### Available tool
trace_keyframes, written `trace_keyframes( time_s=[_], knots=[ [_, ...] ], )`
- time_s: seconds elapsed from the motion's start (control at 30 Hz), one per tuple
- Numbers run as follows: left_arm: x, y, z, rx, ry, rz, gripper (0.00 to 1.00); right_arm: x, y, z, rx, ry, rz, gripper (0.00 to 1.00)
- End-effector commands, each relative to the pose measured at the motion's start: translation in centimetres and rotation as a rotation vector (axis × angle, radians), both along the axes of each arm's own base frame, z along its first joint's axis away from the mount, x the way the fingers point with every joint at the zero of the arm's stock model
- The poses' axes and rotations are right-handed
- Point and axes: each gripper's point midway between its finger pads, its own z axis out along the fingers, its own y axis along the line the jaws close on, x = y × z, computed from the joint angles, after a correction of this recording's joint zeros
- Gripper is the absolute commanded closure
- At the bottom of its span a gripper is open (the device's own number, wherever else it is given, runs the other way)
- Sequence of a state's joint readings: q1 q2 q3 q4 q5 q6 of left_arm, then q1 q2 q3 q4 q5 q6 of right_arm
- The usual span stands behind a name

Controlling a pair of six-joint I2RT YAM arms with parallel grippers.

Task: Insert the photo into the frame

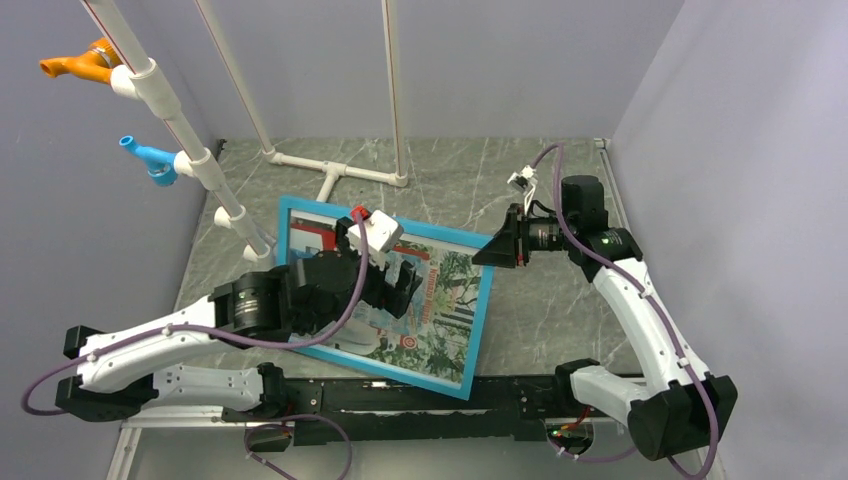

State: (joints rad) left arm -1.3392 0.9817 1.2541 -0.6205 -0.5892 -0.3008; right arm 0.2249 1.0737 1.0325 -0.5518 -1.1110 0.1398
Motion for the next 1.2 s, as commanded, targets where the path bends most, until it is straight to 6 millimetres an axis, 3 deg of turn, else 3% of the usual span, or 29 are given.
trace_keyframes(
  time_s=[0.0, 0.17, 0.27, 0.4, 0.63, 0.73, 0.93, 1.07, 1.17],
  knots=[
    [0.3, -1.1, -2.3, -0.006, 0.094, -0.02, 0.0, 2.0, -2.5, -2.5, -0.157, 0.016, -0.17, 1.0],
    [2.0, -1.0, -6.0, 0.033, 0.174, 0.017, 0.01, 5.9, -6.1, -6.3, -0.367, -0.072, -0.403, 1.0],
    [2.8, -1.0, -8.5, 0.048, 0.225, 0.031, 0.01, 8.7, -8.9, -7.7, -0.486, -0.081, -0.586, 1.0],
    [4.1, -0.7, -12.3, 0.075, 0.313, 0.058, 0.01, 11.6, -10.9, -9.5, -0.574, -0.068, -0.719, 1.0],
    [5.6, 0.9, -18.3, 0.112, 0.444, 0.145, 0.01, 15.0, -13.8, -14.4, -0.657, -0.121, -0.905, 1.0],
    [6.1, 1.9, -19.8, 0.127, 0.473, 0.189, 0.01, 15.7, -15.9, -15.9, -0.737, -0.162, -0.987, 1.0],
    [7.7, 4.6, -21.6, 0.139, 0.522, 0.297, 0.01, 16.9, -18.2, -18.6, -0.871, -0.143, -1.066, 0.87],
    [8.8, 6.1, -22.4, 0.141, 0.553, 0.356, 0.01, 17.7, -18.2, -20.0, -0.896, -0.101, -1.045, 0.69],
    [9.6, 7.2, -23.1, 0.161, 0.57, 0.401, 0.01, 18.7, -17.5, -20.0, -0.876, -0.081, -1.027, 0.45]
  ],
)
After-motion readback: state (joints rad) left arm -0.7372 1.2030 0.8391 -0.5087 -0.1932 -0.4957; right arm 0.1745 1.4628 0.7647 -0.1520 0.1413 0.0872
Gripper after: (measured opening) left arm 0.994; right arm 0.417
